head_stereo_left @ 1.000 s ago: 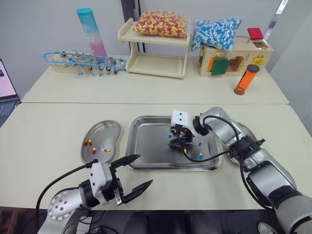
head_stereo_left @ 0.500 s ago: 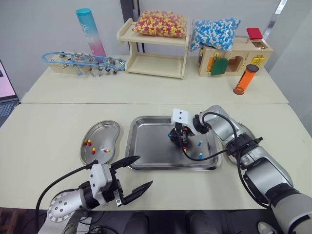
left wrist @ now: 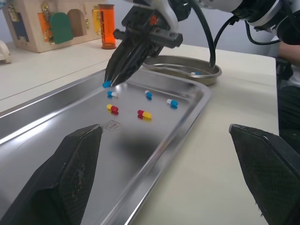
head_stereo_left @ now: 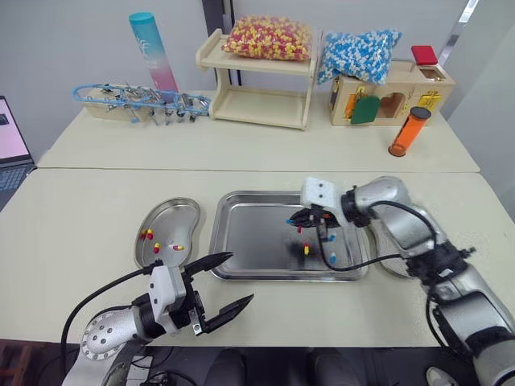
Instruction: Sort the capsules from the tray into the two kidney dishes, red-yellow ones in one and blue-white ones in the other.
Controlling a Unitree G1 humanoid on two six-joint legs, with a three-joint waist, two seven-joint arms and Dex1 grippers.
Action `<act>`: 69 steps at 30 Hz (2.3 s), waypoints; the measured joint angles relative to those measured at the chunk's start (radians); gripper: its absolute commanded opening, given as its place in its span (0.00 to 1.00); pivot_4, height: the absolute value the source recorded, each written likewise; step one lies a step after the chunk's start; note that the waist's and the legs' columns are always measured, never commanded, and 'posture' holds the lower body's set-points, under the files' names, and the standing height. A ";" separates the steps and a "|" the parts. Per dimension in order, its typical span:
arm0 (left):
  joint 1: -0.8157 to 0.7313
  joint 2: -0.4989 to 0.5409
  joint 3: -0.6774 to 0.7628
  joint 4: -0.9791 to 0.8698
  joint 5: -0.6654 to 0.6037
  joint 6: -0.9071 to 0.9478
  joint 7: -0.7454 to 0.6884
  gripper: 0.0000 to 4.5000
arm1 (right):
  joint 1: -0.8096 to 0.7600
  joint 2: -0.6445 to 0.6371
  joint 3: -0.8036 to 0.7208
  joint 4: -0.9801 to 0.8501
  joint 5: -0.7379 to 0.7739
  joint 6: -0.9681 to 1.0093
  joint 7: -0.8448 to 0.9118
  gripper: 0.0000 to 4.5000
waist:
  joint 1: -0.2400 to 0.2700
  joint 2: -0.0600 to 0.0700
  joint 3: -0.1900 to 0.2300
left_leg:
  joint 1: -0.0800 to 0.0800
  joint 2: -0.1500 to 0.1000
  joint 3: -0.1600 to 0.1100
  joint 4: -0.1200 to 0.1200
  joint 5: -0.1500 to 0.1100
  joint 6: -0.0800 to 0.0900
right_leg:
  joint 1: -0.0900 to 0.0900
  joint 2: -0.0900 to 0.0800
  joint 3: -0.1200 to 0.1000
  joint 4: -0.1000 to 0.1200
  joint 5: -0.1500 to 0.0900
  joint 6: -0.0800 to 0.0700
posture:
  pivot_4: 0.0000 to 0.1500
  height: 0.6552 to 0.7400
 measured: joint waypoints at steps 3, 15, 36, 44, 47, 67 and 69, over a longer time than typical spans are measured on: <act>-0.026 0.016 -0.014 0.002 -0.004 0.009 -0.036 1.00 | 0.095 -0.091 -0.088 -0.158 0.050 0.102 -0.013 0.01 | 0.001 0.000 0.000 | 0.000 0.000 0.000 0.000 0.000 0.000 | 0.000 0.000 0.000 0.000 0.000 0.000 | 1.00 1.00; -0.174 0.025 -0.085 0.031 -0.026 0.066 -0.126 1.00 | 0.599 -0.367 -0.576 -0.429 0.170 0.340 -0.088 0.01 | -0.005 0.000 0.000 | 0.002 0.000 0.001 0.000 0.000 0.000 | 0.002 0.000 0.001 0.000 0.000 0.000 | 1.00 1.00; -0.211 0.019 -0.088 0.044 -0.028 0.087 -0.139 1.00 | 0.726 -0.358 -0.644 -0.350 0.215 0.324 -0.294 0.60 | -0.002 0.000 0.000 | 0.002 0.000 0.001 0.000 0.000 0.000 | 0.002 0.000 0.001 0.000 0.000 0.000 | 1.00 1.00; -0.209 0.019 -0.087 0.043 -0.030 0.096 -0.124 1.00 | 0.755 -0.368 -0.684 -0.341 0.243 0.276 -0.283 1.00 | -0.001 0.000 0.000 | 0.001 0.000 0.001 0.000 0.000 0.000 | 0.002 0.000 0.001 -0.001 0.000 0.000 | 1.00 1.00; -0.207 0.019 -0.081 0.043 -0.038 0.107 -0.118 1.00 | 0.802 -0.368 -0.711 -0.344 0.257 0.229 -0.262 1.00 | 0.000 0.000 0.000 | 0.002 0.000 0.001 0.000 0.000 0.000 | 0.003 0.000 0.001 -0.001 0.000 0.000 | 1.00 1.00; 0.023 0.031 0.346 0.005 -0.025 0.229 0.267 1.00 | 1.063 -0.219 -0.914 -0.181 0.351 -0.423 0.033 1.00 | -0.002 -0.001 0.000 | 0.006 0.000 0.001 0.000 0.000 0.000 | 0.007 0.000 0.001 -0.002 0.000 0.001 | 1.00 1.00; 0.047 0.029 0.421 0.022 -0.039 0.237 0.293 1.00 | 1.063 -0.219 -0.911 -0.151 0.350 -0.456 0.039 1.00 | -0.002 -0.001 0.000 | 0.006 0.000 0.001 0.000 0.000 0.000 | 0.007 0.000 0.001 -0.001 0.000 0.001 | 1.00 1.00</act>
